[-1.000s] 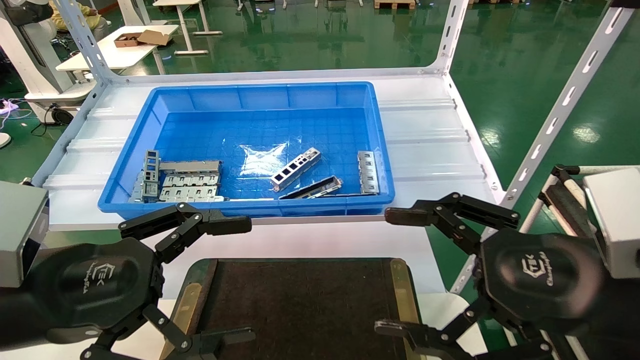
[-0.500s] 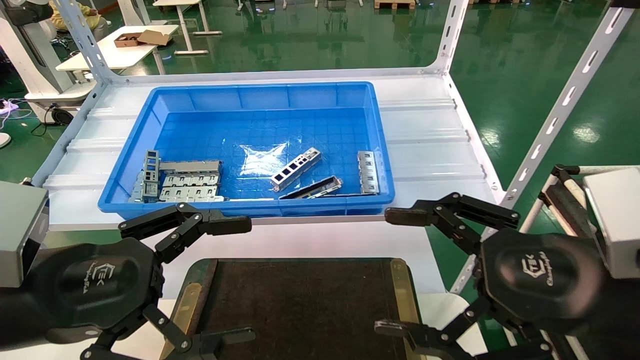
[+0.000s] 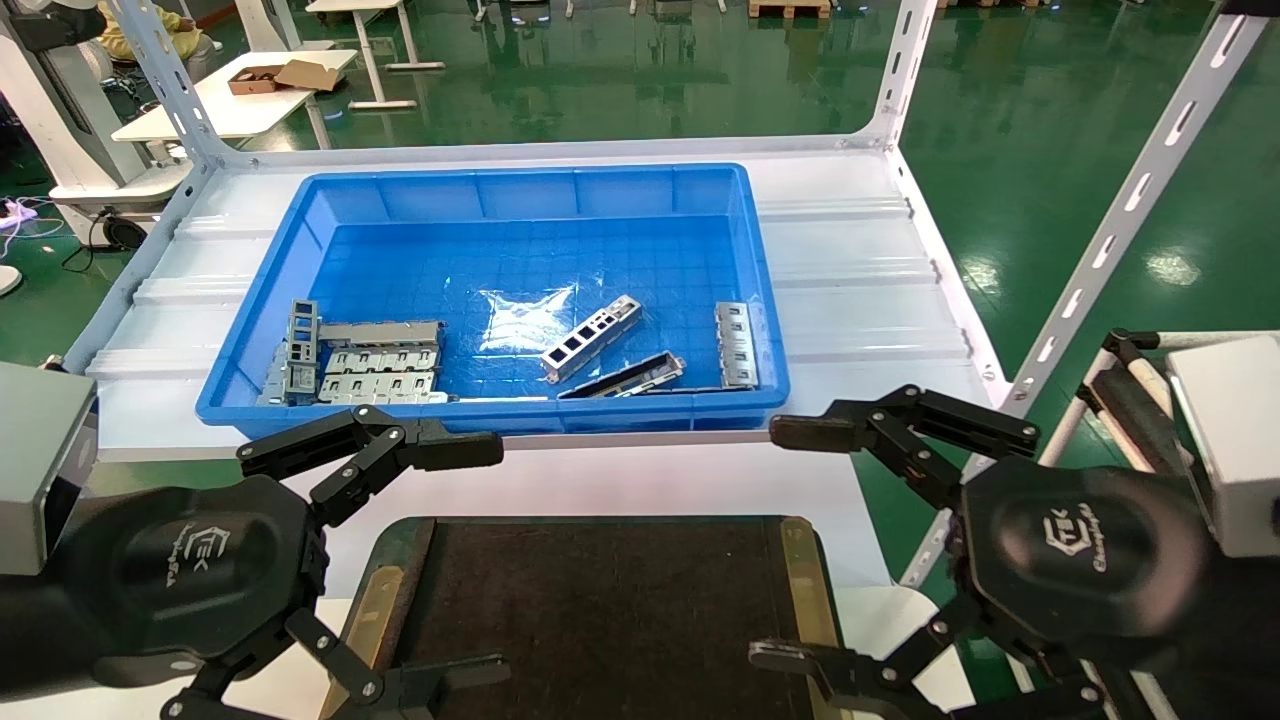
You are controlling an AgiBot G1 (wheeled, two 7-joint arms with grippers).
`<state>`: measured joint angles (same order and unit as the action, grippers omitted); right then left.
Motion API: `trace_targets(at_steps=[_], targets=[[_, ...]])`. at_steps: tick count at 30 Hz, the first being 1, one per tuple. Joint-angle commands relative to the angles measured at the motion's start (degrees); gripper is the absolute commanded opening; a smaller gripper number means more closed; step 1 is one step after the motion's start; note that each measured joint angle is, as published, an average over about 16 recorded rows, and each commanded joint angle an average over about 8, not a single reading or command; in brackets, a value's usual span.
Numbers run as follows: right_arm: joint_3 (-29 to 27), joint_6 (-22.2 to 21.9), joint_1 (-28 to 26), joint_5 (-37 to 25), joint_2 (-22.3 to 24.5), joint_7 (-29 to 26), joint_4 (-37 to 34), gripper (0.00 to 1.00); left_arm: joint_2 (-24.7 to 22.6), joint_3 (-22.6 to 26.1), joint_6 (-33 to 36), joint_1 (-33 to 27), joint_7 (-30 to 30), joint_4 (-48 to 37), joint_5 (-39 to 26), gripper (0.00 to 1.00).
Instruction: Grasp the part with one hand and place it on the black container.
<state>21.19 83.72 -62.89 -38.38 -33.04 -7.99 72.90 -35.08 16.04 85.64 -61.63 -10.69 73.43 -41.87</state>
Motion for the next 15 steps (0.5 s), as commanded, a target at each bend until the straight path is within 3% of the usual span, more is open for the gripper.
trace_targets(at_steps=[1,15], targets=[[0.00,0.00,0.00,0.00,0.00,0.00,0.00,1.00,0.00,0.00,0.00,0.00,0.00,0.00,0.00,1.00],[0.01,0.01,-0.01,0.00,0.00,0.01,-0.01,1.00,-0.24,0.14,-1.15,-0.88,-0.08,0.00,-1.10,1.00]])
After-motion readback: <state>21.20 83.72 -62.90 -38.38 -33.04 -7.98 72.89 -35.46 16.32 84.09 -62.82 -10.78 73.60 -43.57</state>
